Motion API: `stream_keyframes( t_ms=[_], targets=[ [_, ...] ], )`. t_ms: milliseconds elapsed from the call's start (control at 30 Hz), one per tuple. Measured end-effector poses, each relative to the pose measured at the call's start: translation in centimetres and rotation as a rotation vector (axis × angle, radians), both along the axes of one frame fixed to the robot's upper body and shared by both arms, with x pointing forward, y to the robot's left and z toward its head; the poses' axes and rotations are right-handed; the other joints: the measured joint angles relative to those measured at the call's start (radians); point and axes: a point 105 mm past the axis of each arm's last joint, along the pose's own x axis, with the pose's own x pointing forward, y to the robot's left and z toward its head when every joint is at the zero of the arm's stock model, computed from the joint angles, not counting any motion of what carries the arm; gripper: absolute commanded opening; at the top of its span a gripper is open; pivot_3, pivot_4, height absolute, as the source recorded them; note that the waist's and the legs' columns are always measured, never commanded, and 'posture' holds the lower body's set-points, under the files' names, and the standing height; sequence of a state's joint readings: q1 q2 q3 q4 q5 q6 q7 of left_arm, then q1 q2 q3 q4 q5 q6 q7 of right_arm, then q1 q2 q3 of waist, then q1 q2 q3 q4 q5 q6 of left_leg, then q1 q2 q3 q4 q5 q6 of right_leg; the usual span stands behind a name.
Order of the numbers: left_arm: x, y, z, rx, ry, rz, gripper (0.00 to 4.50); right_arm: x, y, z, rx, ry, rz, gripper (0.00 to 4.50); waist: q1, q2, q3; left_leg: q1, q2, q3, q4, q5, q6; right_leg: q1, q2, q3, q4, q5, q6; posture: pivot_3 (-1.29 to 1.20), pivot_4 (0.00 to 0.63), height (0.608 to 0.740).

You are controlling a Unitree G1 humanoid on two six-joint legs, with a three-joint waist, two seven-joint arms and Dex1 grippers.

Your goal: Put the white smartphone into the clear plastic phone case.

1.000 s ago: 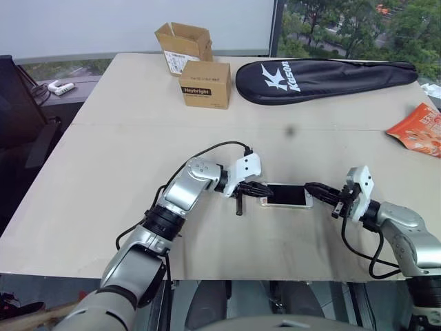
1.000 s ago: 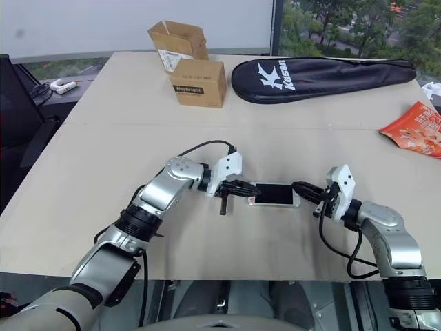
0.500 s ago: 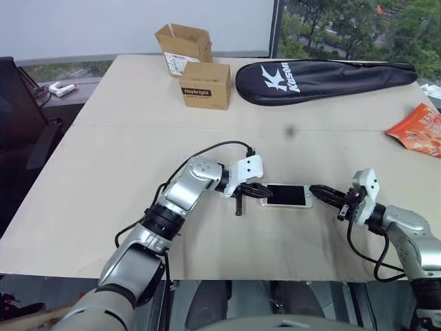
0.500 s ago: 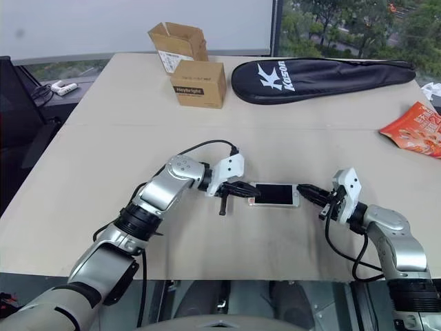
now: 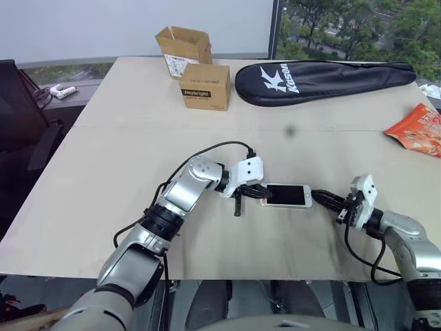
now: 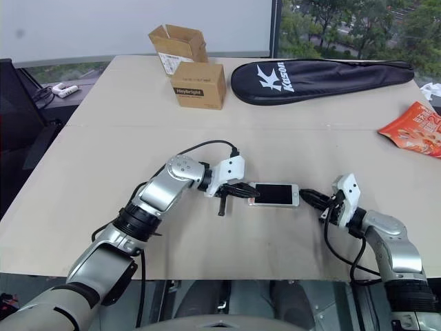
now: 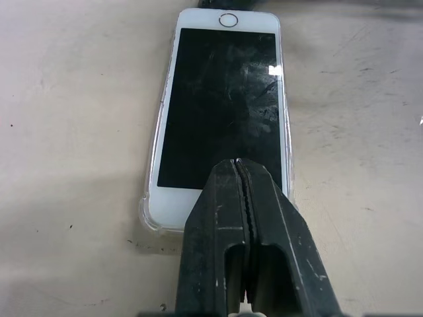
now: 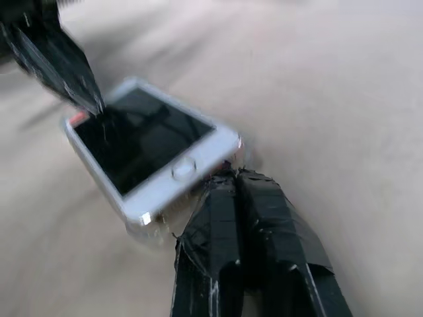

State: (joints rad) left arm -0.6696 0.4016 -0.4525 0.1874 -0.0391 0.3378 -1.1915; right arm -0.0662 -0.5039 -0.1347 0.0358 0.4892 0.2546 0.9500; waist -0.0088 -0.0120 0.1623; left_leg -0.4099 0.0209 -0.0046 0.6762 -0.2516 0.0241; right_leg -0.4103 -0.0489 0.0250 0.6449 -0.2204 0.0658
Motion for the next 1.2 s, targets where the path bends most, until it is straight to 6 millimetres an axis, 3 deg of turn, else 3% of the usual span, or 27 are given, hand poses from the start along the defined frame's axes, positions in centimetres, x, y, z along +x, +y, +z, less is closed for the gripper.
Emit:
stream_keyframes(
  t_ms=[200,533,733,1033,1200],
  targets=[
    [0.0,0.0,0.0,-0.002,0.0,0.0,0.0,0.2,0.4,1.4,0.034,-0.044,0.023,0.09,0.001,0.0,0.0,0.0,0.0,0.0,0.0,0.0,0.0,0.0,0.0,0.0,0.0,0.0,0.0,0.0,0.15,0.74],
    [0.1,0.0,-0.1,-0.007,0.003,0.012,0.0,-0.7,1.0,-0.2,-0.094,-0.04,0.117,0.09,0.001,0.0,-0.001,0.002,0.0,0.0,0.0,0.0,0.0,0.002,0.0,0.0,0.0,0.0,0.0,0.0,0.15,0.74],
    [0.2,0.0,-0.3,-0.006,0.02,0.032,0.0,-0.7,0.9,-0.7,-0.16,-0.047,0.141,0.09,0.0,0.0,-0.002,0.015,0.0,0.0,-0.003,0.0,0.0,0.014,0.0,0.0,-0.003,-0.003,-0.004,0.0,0.15,0.74],
    [0.2,0.1,-0.9,0.01,0.047,0.048,0.0,-0.1,1.3,-1.6,-0.334,-0.06,0.199,0.09,-0.002,-0.013,-0.019,0.02,0.0,0.001,-0.004,0.0,0.0,0.018,0.0,0.001,-0.003,-0.003,-0.003,0.0,0.15,0.74],
    [-0.1,0.0,-1.4,0.019,0.064,0.045,0.0,0.0,1.2,-2.0,-0.432,-0.057,0.225,0.09,-0.001,-0.019,-0.024,0.032,0.001,-0.003,-0.006,0.0,0.0,0.03,-0.001,0.0,-0.006,-0.008,-0.003,0.0,0.15,0.74]
  ],
)
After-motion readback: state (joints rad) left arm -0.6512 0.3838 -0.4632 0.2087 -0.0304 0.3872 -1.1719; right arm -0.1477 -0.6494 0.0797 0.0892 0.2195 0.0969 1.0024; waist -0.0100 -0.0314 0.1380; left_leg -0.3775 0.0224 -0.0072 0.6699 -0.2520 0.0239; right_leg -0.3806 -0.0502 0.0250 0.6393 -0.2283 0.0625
